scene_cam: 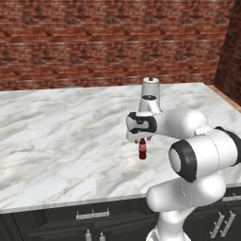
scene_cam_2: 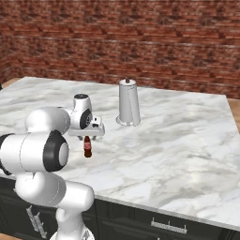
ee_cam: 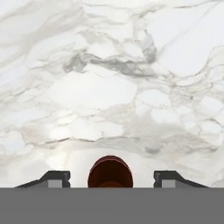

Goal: Place the large bottle from the dining counter next to the other large bottle outside the sink, and place the small bottle from the dining counter next to the other small bottle inside the sink.

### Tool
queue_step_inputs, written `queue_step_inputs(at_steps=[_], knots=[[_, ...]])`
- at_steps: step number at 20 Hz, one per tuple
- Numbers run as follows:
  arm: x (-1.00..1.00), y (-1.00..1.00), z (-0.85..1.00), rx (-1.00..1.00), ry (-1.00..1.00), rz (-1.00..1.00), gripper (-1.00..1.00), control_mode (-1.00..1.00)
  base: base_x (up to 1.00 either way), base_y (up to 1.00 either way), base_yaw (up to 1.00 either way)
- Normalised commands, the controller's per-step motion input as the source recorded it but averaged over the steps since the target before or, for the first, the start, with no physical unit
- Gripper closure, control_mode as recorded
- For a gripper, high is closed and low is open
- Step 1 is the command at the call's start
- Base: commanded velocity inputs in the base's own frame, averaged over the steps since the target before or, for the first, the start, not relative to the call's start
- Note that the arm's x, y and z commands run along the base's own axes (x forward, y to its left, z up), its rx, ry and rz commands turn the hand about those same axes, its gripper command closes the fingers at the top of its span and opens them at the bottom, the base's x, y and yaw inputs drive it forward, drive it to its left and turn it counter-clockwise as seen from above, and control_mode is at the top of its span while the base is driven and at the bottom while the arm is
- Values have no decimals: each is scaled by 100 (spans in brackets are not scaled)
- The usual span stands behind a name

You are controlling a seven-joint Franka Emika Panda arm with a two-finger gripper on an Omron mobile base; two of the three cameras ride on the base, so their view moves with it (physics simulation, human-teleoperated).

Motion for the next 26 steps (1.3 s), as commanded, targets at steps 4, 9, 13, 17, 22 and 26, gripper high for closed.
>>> queue_step_inputs(at_steps=[4,9,13,17,22,26], knots=[[-4,2,-11,0,0,1,100,-100,0,0,0],[-4,0,-11,0,0,1,100,-100,0,0,0],[-17,1,-2,0,-4,1,100,-100,0,0,0],[-28,2,36,-1,-6,2,100,-100,0,0,0],[-26,0,82,-1,-3,3,100,-100,0,0,0],[-18,-5,86,0,1,2,100,-100,0,0,0]])
